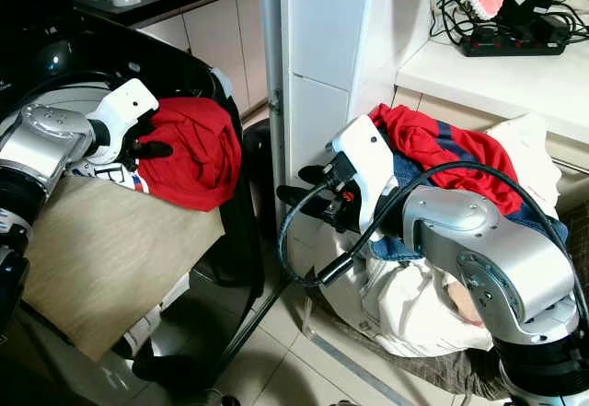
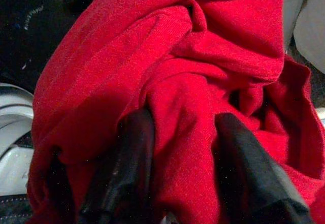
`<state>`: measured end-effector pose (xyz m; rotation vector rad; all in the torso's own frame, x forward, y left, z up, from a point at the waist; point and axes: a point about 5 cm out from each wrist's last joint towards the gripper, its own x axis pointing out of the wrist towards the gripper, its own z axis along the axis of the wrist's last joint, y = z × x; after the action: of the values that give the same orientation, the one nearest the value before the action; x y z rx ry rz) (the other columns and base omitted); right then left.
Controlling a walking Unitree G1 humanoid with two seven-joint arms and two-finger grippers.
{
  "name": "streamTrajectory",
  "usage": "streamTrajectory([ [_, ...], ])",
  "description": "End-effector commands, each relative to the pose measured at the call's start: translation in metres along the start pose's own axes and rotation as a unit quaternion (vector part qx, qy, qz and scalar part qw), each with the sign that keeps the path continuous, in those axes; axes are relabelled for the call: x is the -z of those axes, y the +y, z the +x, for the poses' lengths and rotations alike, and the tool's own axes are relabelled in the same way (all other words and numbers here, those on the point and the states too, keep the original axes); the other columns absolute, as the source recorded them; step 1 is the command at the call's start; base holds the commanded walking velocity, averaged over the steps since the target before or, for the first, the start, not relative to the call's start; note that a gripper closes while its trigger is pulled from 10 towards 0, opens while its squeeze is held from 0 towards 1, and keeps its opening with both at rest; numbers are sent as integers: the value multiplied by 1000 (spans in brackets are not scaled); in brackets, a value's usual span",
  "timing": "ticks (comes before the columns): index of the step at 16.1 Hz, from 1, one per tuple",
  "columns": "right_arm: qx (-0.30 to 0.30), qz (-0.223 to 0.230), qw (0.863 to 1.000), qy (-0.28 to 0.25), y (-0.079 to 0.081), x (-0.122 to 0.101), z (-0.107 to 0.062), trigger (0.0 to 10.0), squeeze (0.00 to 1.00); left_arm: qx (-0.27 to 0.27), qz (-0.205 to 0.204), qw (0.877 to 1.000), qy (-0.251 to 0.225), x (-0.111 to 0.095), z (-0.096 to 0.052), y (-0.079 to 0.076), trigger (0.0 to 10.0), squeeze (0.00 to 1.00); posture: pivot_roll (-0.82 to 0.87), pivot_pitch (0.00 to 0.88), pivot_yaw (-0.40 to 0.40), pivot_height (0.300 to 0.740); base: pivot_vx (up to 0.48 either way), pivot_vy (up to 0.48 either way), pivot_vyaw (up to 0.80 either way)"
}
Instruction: Clothes washing
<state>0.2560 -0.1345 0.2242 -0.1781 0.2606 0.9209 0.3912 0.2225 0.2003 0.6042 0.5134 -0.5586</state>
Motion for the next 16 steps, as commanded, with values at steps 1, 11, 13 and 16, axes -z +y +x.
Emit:
streamTrajectory([
  [1, -4, -8, 1000, 3, 2, 0, -1, 10000, 0, -10, -12, 1000, 23, 10, -2, 4, 0, 0, -111, 0, 75, 740, 0, 0, 0],
  [11, 1, -11, 1000, 4, 1, -1, -1, 10000, 0, -164, 5, 986, 10, 0, -38, 50, 0, 0, -114, 0, 78, 740, 0, 0, 0],
  [13, 2, -11, 1000, 3, 0, -1, -2, 10000, 0, -251, 20, 968, -5, -10, -57, 70, 0, 0, -114, 0, 78, 740, 0, 0, 0],
  [16, 5, -12, 1000, 2, 0, 0, -1, 10000, 0, -467, 108, 877, -26, -31, -113, 112, 0, 0, -108, 0, 79, 740, 0, 0, 0],
])
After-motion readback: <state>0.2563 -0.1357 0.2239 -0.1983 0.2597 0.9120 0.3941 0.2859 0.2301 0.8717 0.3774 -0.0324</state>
